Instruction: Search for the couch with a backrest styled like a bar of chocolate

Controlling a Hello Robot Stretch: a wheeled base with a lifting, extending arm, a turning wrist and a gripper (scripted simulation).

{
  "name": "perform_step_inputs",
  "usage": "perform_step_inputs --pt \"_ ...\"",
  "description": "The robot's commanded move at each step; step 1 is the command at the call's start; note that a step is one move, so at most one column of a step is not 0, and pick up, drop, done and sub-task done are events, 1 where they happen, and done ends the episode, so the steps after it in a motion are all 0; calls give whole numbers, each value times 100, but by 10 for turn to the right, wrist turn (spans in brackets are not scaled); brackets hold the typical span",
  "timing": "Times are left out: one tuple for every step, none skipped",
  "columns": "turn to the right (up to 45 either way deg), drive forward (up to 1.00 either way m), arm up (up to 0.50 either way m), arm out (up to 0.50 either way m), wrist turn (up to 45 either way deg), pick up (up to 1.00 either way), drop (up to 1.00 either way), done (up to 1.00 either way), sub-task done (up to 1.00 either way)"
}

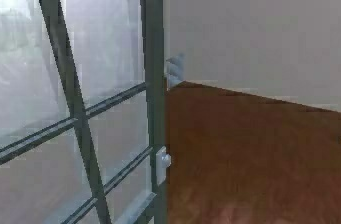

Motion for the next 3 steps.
perform_step_inputs --pt "450 0 0 0 0 0 0 0 0" --pt "450 0 0 0 0 0 0 0 0" --pt "120 0 0 0 0 0 0 0 0"
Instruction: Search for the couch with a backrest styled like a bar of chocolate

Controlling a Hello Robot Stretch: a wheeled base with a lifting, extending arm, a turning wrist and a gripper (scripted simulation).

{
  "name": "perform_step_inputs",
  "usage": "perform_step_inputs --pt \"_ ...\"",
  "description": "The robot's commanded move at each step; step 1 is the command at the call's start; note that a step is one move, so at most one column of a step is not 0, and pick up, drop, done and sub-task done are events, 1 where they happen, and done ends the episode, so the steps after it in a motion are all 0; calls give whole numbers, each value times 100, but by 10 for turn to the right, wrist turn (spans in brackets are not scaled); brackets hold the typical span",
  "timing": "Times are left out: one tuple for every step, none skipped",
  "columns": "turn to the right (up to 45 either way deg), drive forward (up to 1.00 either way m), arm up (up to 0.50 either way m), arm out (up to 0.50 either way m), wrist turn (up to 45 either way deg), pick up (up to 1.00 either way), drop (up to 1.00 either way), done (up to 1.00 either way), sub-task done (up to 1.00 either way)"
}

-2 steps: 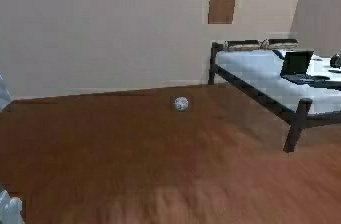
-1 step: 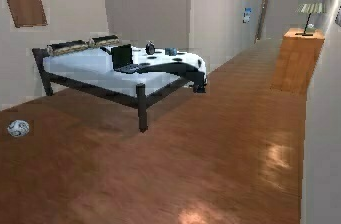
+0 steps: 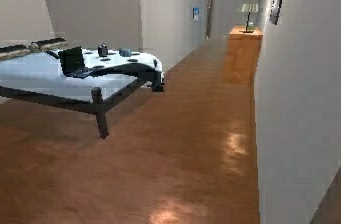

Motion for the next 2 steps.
perform_step_inputs --pt "0 35 0 0 0 0 0 0 0" --pt "60 0 0 0 0 0 0 0 0"
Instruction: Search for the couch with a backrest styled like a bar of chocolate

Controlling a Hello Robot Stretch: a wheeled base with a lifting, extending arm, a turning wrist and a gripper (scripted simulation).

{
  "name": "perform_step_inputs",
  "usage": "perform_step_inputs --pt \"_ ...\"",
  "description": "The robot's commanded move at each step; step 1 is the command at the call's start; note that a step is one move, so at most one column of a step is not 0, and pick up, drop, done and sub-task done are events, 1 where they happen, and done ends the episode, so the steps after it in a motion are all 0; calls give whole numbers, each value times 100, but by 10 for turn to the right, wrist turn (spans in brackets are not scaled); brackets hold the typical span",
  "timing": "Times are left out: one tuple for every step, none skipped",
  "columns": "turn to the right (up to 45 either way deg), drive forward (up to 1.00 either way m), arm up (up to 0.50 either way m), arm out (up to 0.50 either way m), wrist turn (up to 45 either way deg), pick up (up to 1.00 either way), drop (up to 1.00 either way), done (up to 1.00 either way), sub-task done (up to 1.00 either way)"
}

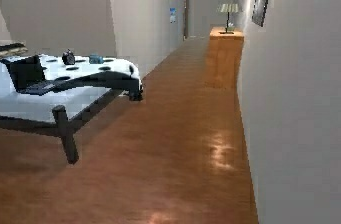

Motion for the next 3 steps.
perform_step_inputs --pt "0 100 0 0 0 0 0 0 0" --pt "0 100 0 0 0 0 0 0 0" --pt "30 0 0 0 0 0 0 0 0"
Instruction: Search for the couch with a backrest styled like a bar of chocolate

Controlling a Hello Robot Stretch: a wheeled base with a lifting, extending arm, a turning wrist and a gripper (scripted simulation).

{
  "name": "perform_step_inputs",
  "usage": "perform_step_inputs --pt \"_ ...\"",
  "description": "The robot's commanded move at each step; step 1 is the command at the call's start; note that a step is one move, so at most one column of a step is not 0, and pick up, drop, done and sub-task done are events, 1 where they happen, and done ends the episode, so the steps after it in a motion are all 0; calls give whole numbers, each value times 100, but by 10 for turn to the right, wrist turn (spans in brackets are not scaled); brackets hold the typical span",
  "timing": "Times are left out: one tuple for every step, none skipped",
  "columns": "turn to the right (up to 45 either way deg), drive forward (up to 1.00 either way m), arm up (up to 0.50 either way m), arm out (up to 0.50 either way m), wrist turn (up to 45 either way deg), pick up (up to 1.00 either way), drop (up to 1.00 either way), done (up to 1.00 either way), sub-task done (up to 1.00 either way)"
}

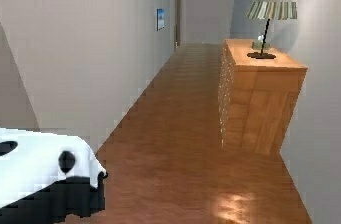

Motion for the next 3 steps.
perform_step_inputs --pt "0 100 0 0 0 0 0 0 0" --pt "60 0 0 0 0 0 0 0 0" --pt "0 35 0 0 0 0 0 0 0"
